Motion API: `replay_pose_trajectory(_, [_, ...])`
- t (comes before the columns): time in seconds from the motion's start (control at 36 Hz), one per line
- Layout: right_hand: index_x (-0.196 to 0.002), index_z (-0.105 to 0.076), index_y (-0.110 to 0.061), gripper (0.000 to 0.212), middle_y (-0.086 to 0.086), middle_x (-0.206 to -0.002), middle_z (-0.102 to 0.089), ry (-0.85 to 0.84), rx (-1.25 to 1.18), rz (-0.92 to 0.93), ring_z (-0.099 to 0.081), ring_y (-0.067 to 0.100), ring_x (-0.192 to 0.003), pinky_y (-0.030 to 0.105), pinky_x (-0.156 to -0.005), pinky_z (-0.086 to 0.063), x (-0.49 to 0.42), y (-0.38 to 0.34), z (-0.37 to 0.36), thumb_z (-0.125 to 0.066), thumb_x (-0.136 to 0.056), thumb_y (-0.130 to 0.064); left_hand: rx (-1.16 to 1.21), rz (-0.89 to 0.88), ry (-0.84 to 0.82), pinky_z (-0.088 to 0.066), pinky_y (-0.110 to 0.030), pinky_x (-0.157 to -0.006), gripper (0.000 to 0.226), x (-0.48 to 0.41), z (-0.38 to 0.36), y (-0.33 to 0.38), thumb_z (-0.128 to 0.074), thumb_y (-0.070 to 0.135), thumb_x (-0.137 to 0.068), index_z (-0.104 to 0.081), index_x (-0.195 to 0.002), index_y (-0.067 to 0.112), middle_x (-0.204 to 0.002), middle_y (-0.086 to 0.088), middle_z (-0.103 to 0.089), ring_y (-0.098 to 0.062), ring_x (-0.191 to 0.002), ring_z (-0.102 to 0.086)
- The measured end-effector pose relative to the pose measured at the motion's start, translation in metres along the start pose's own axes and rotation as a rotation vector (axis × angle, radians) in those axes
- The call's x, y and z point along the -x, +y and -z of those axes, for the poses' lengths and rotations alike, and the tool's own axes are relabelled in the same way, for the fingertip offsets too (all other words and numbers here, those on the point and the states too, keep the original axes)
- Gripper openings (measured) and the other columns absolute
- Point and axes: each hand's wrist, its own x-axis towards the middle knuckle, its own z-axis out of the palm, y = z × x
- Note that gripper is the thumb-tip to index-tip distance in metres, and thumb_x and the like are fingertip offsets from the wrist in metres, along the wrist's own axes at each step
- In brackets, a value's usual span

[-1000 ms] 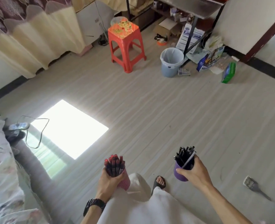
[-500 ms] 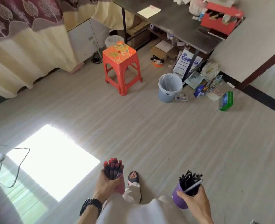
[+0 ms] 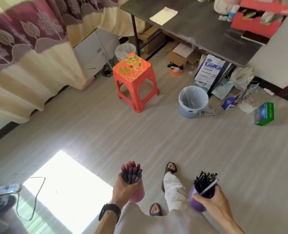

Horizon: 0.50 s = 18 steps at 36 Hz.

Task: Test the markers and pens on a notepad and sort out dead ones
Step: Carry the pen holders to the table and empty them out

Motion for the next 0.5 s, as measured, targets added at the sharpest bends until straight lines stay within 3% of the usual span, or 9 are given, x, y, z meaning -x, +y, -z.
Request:
replay_pose_trajectory(0.06, [-0.097,-0.061,-0.026,0.053,-0.012,-0.09,-0.071,-0.015,-0.013,0.014,-0.064,-0.003,-0.079,0.011,-0.062,-0.043,-0.024,-0.025,0.002,-0.095,-0.06,-0.011,0.018,0.014,0.033,-0.05,-0.021,-0.07,0.066,-0.017,0.001,0.021,-0.089,0.036,-0.07,-0.057,-0.125,0.02,-0.106,0.007,-0.073,-0.008,-0.094,-0.068])
replay_pose_trajectory(0.08, [-0.099,-0.061,-0.026,0.054,-0.012,-0.091,-0.071,-0.027,-0.01,0.016,-0.063,-0.003,-0.079,0.013,-0.062,-0.043,-0.036,-0.038,0.003,-0.095,-0.06,-0.012,0.022,0.023,0.049,-0.05,-0.021,-0.069,0.064,-0.025,0.002,0.03,-0.089,0.036,-0.07,-0.058,-0.124,0.02,-0.105,0.007,-0.073,-0.008,-0.093,-0.068])
replay_pose_trajectory(0.19, [-0.111,-0.058,-0.029,0.065,-0.005,-0.098,-0.069,-0.088,0.076,0.055,-0.063,0.016,-0.086,0.023,-0.067,-0.044,-0.082,-0.092,0.014,-0.096,-0.059,-0.023,0.066,0.06,0.12,-0.053,-0.025,-0.072,0.061,-0.051,0.005,0.067,-0.089,0.035,-0.07,-0.06,-0.122,0.021,-0.102,0.009,-0.075,-0.008,-0.092,-0.07])
replay_pose_trajectory(0.31, [-0.114,-0.053,-0.029,0.068,0.0,-0.103,-0.065,-0.147,0.161,0.104,-0.059,0.02,-0.089,0.029,-0.076,-0.044,-0.137,-0.151,0.026,-0.095,-0.061,-0.028,0.133,0.075,0.195,-0.053,-0.029,-0.074,0.059,-0.082,0.004,0.106,-0.089,0.034,-0.07,-0.061,-0.12,0.021,-0.1,0.008,-0.075,-0.01,-0.091,-0.07])
replay_pose_trajectory(0.42, [-0.119,-0.049,-0.033,0.072,-0.004,-0.104,-0.063,-0.151,0.158,0.127,-0.058,0.018,-0.091,0.028,-0.07,-0.043,-0.179,-0.201,0.037,-0.094,-0.063,-0.031,0.173,0.08,0.211,-0.056,-0.037,-0.081,0.055,-0.107,0.001,0.142,-0.09,0.031,-0.07,-0.063,-0.116,0.021,-0.098,0.005,-0.075,-0.015,-0.091,-0.071])
replay_pose_trajectory(0.5, [-0.121,-0.05,-0.033,0.07,-0.005,-0.104,-0.064,-0.137,0.124,0.132,-0.059,0.016,-0.09,0.027,-0.069,-0.044,-0.207,-0.231,0.043,-0.093,-0.065,-0.031,0.18,0.061,0.208,-0.056,-0.025,-0.069,0.044,-0.13,-0.002,0.173,-0.09,0.026,-0.069,-0.066,-0.104,0.023,-0.085,0.01,-0.076,-0.01,-0.083,-0.072])
